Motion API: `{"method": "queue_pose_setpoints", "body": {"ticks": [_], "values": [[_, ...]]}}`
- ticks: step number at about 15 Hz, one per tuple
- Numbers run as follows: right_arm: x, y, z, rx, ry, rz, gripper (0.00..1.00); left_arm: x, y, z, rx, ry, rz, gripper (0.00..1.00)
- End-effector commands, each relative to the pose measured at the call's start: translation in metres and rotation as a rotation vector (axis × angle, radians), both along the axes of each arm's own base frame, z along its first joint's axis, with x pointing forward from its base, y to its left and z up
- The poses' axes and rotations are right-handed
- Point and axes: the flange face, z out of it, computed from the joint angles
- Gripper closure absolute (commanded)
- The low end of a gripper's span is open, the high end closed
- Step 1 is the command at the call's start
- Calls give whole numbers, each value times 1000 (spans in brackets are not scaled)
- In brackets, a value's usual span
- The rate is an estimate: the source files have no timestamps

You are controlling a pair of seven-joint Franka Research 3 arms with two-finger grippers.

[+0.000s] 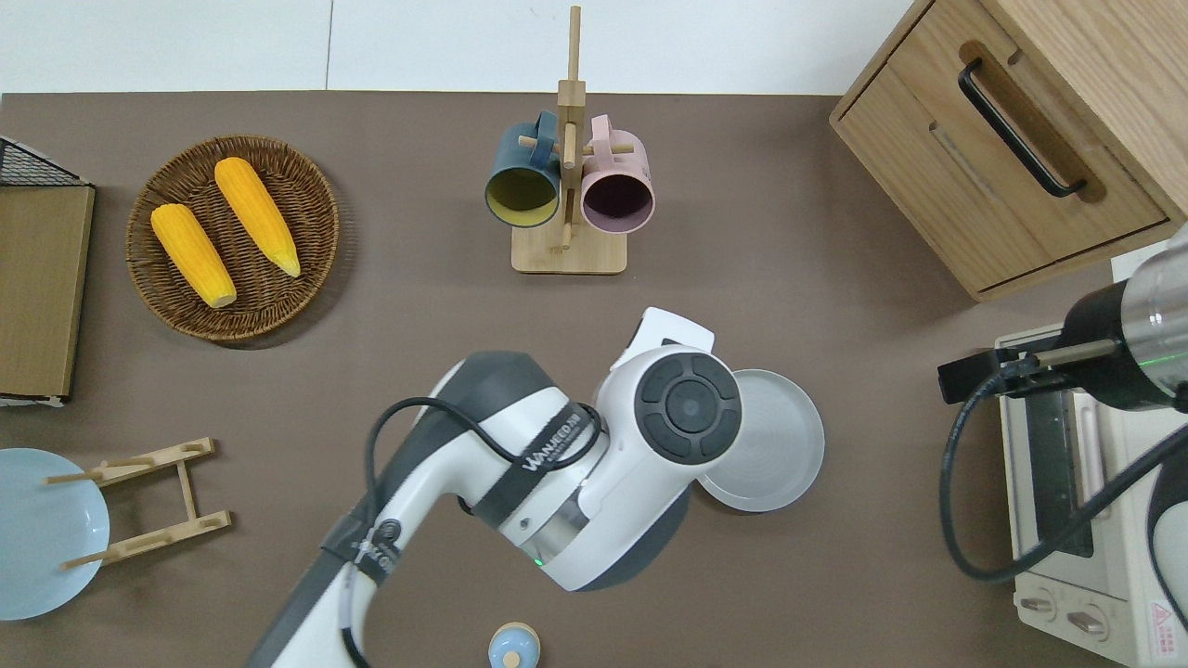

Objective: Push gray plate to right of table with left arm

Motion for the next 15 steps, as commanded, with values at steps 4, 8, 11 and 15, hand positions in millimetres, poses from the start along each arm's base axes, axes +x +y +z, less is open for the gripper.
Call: {"method": "queue_pose_setpoints", "body": {"ticks": [4, 8, 11, 15], "values": [[-3, -2, 4, 9, 6, -5, 17, 9, 83, 46, 41, 74, -13, 5], [-2, -2, 4, 9, 5, -5, 17, 20, 158, 95, -63, 81, -106, 7], [-3, -2, 4, 9, 6, -6, 17, 24, 222, 126, -104, 63, -138, 7], [-2, -2, 4, 9, 5, -6, 17, 8, 283, 156, -113, 81, -150, 13]]}}
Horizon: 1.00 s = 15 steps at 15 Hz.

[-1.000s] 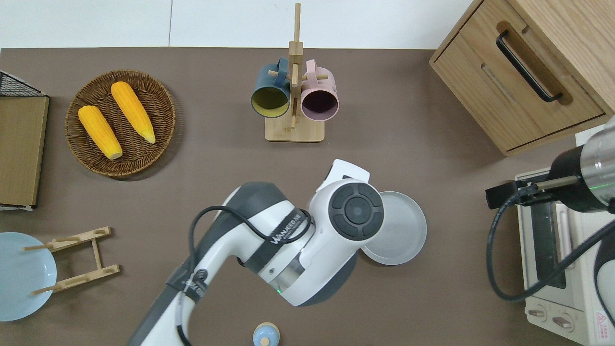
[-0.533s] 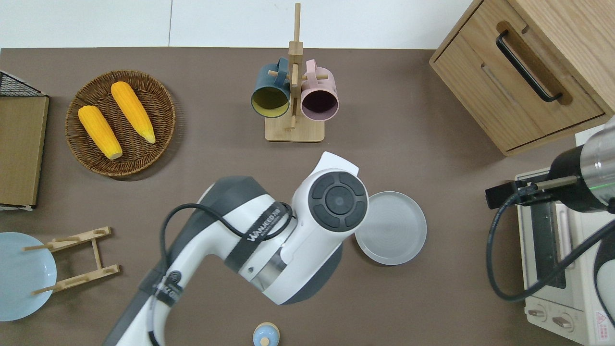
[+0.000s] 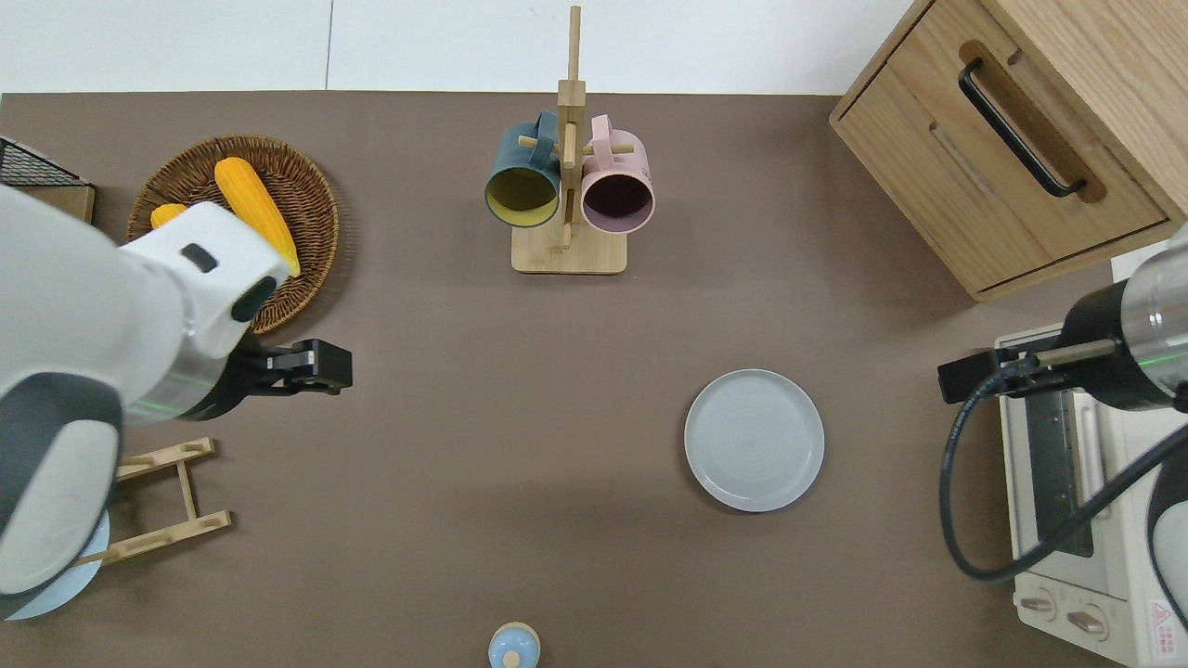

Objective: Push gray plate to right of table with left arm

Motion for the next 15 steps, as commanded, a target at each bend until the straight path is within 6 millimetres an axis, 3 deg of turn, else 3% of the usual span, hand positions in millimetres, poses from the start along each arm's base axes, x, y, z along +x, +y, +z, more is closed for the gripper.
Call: {"method": "queue_pose_setpoints", "body": {"ticks": [1, 4, 7, 10, 15], "values": [[-2, -2, 4, 9, 5, -5, 17, -19, 51, 25, -23, 13, -38, 15], [-2, -2, 4, 9, 5, -8, 17, -38, 95, 52, -41, -15, -39, 13], [-2, -2, 4, 9, 5, -6, 17, -53, 114, 64, -42, -34, -44, 13], [-2, -2, 4, 9, 5, -6, 17, -56, 114, 61, -39, -25, -41, 13], [-2, -2, 4, 9, 5, -6, 17, -59, 108, 33, -39, -8, -53, 13]]}}
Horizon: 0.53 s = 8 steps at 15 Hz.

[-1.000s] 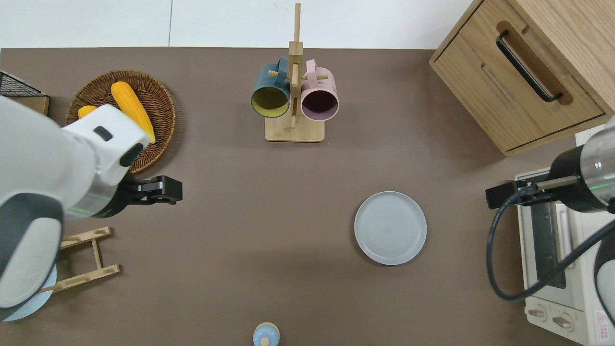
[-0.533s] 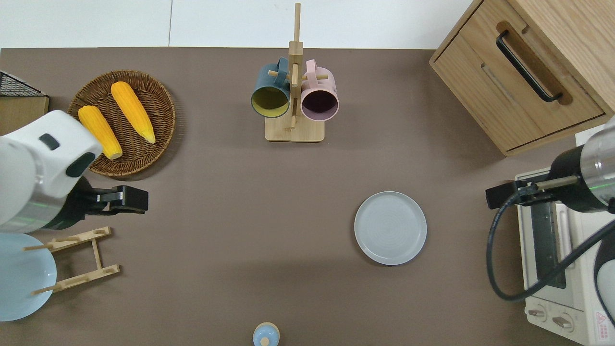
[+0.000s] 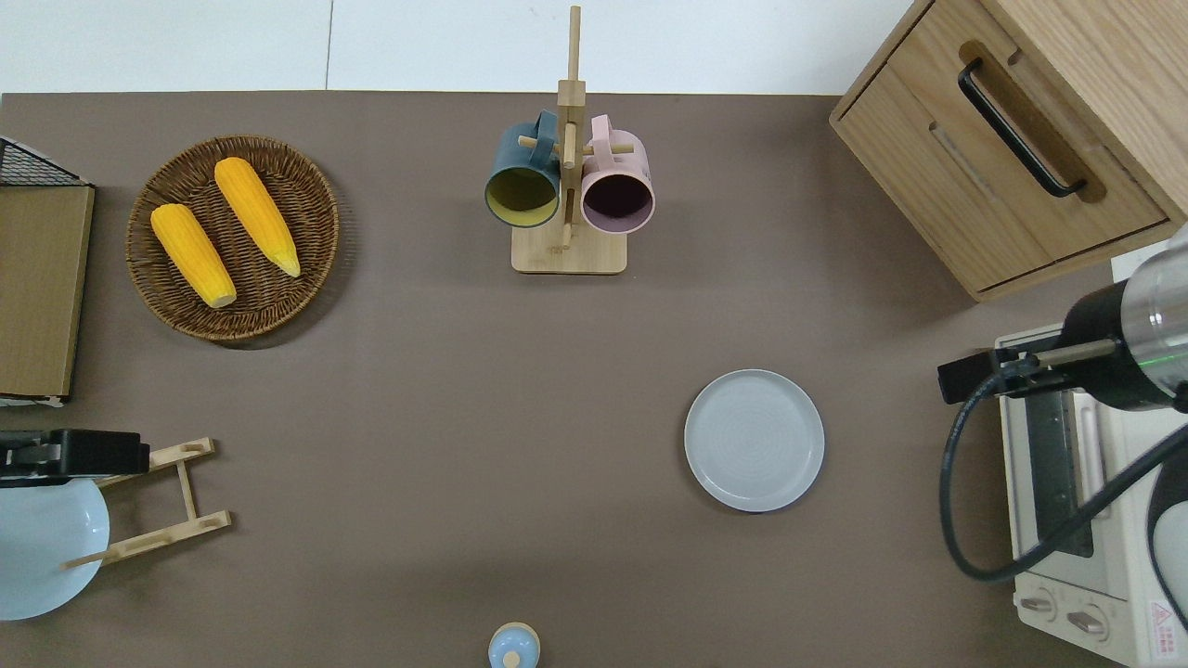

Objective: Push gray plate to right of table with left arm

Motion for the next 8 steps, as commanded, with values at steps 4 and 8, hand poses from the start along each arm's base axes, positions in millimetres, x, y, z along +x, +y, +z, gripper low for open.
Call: {"method": "queue_pose_setpoints", "body": {"ticks": [4, 8], "values": [[-3, -2, 4, 9, 6, -5, 17, -13, -3, -40, -7, -30, -19, 13], [-2, -2, 4, 9, 5, -6, 17, -27, -4, -56, -8, -54, -24, 7]]}}
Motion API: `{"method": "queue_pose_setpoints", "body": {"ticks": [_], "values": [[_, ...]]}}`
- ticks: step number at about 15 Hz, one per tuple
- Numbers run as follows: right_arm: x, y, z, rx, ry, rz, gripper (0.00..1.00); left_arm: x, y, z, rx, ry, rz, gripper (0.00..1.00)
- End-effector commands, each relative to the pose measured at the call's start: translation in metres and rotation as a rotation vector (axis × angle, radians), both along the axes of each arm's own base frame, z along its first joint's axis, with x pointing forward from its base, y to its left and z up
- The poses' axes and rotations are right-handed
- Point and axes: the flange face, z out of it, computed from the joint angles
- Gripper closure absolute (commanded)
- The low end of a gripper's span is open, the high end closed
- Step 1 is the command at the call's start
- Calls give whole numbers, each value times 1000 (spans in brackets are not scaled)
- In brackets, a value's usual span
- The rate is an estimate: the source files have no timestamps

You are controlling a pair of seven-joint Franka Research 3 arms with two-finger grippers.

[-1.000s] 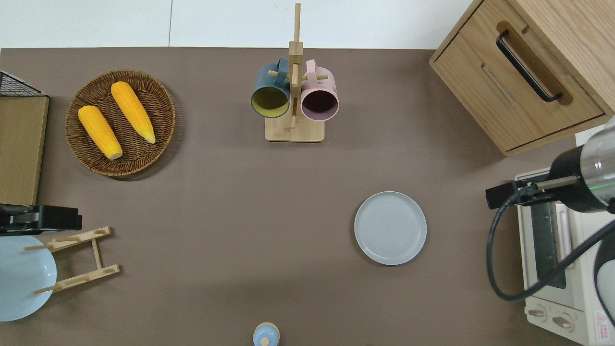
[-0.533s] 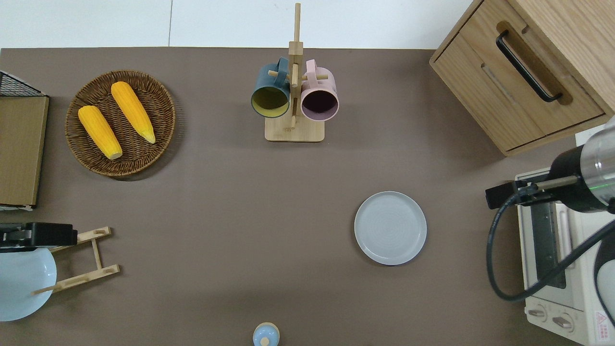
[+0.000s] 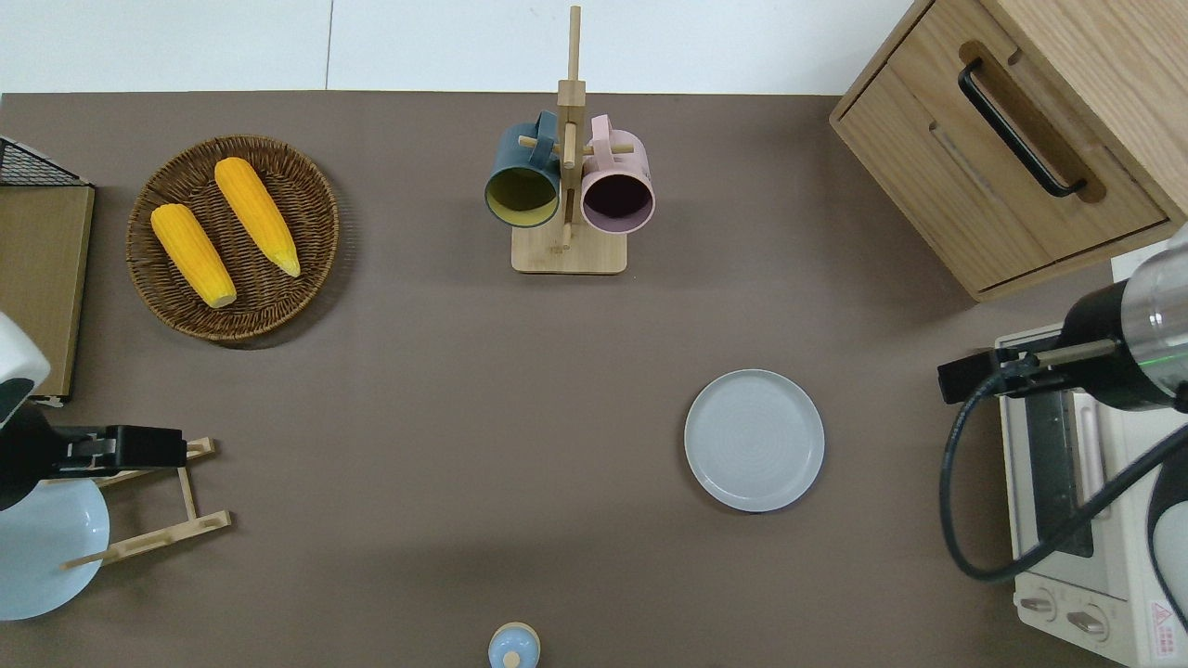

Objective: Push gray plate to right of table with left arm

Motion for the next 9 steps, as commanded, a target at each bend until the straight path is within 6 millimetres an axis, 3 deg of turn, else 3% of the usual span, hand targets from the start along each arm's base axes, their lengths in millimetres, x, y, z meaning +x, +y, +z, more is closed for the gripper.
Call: {"method": "queue_pose_setpoints", "body": {"ticks": [1, 9], "values": [[-2, -2, 4, 9, 5, -6, 17, -22, -1, -6, -5, -35, -5, 3], [-2, -2, 4, 9, 5, -6, 17, -22, -4, -7, -3, -20, -9, 0]]}}
